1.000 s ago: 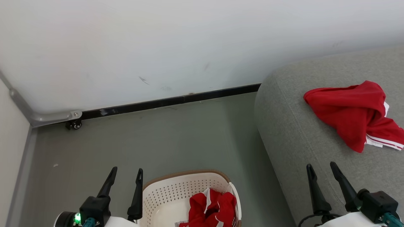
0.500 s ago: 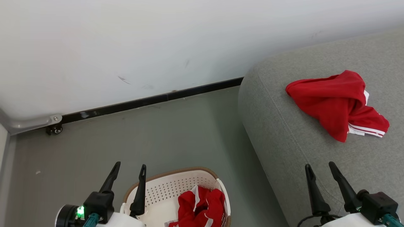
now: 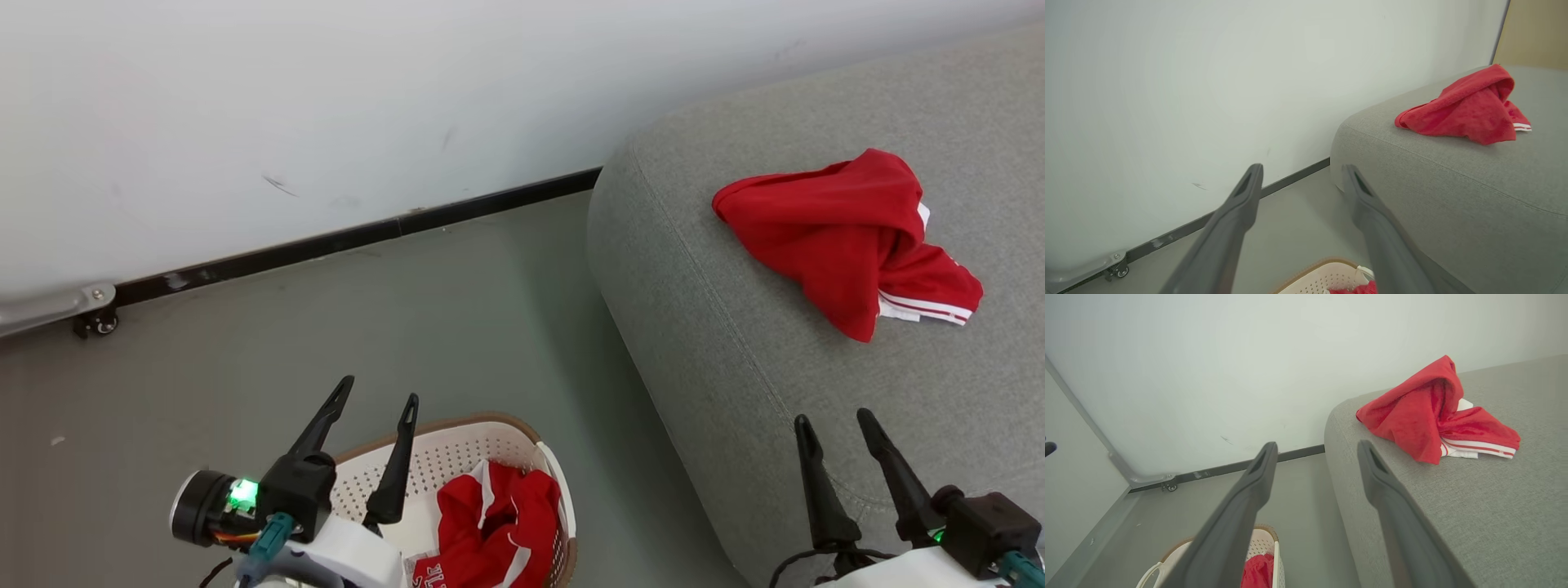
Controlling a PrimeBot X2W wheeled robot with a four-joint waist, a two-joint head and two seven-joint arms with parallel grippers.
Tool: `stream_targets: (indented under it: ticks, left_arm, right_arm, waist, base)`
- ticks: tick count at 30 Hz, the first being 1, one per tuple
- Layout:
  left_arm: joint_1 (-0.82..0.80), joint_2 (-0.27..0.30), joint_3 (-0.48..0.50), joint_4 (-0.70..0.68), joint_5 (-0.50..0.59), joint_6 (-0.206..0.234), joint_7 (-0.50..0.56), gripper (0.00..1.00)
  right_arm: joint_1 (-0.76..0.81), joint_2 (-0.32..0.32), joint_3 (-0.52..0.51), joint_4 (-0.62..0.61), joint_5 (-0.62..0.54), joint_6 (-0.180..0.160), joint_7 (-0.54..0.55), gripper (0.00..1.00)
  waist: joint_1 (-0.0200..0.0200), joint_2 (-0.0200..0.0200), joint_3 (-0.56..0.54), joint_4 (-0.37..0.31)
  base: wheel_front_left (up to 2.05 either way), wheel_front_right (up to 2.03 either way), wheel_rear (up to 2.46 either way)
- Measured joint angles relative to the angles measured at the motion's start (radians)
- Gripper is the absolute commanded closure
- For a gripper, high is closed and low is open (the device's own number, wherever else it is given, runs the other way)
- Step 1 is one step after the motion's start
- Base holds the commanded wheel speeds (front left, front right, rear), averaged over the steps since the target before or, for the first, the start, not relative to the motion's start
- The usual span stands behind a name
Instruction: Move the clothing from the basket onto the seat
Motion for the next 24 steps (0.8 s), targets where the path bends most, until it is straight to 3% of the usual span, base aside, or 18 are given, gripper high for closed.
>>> stream_targets:
  ticks: [12,24]
  left_arm:
    - [-0.074,0.007,-0.039,0.063,0.033,-0.042,0.019,0.0]
    - [-0.147,0.027,-0.062,0.118,0.058,-0.056,0.038,0.0]
  right_arm:
    - [0.0,0.001,-0.016,-0.027,0.016,0.0,-0.021,0.0]
    - [-0.018,0.002,-0.013,-0.034,0.033,0.0,-0.044,0.0]
  waist:
    - [0.0,0.0,0.077,-0.035]
    - [0.0,0.0,0.173,-0.069]
  base:
    - [0.0,0.0,0.0]
    - [0.0,0.0,0.0]
